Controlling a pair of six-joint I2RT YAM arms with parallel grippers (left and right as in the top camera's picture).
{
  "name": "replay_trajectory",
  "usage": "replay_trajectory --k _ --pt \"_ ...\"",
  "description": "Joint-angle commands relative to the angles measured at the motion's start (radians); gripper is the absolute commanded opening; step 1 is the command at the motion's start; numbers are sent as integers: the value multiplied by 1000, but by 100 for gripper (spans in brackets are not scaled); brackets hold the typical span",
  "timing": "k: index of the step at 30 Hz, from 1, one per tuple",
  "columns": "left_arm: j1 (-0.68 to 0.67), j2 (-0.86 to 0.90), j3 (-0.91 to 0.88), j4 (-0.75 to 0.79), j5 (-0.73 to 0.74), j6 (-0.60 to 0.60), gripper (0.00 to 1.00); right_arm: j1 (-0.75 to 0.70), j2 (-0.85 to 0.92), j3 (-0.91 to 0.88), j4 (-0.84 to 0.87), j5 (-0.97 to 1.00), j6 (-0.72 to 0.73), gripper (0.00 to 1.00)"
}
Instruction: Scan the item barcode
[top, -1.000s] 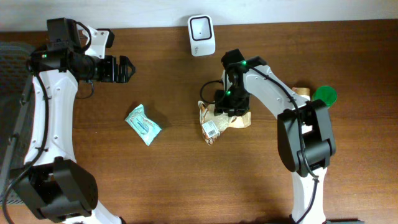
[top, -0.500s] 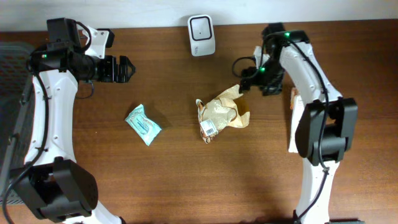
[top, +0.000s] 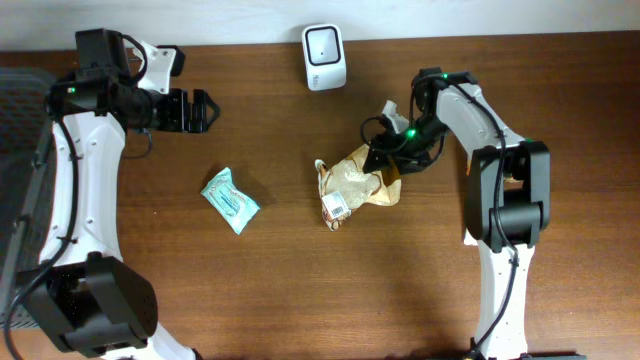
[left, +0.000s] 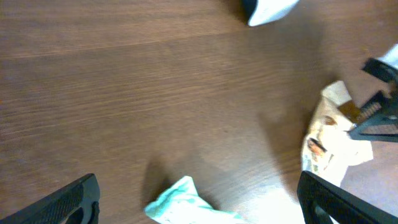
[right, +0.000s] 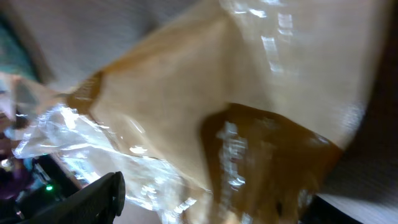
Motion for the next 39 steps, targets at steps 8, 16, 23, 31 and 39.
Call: replay_trajectory --k 8,16,23,31,39 --pt "-321 201 -58 -15 196 -269 0 45 34 -67 77 -32 120 71" --pt "-430 216 -127 11 32 -387 0 97 34 -67 101 -31 168 65" --pt "-427 222 -255 81 -61 -416 0 97 34 -67 100 -32 175 65" --pt "-431 313 -309 200 -54 -451 0 99 34 -67 90 -33 196 64" --pt "-430 325 -309 207 -47 -461 0 229 34 -79 151 -37 320 64"
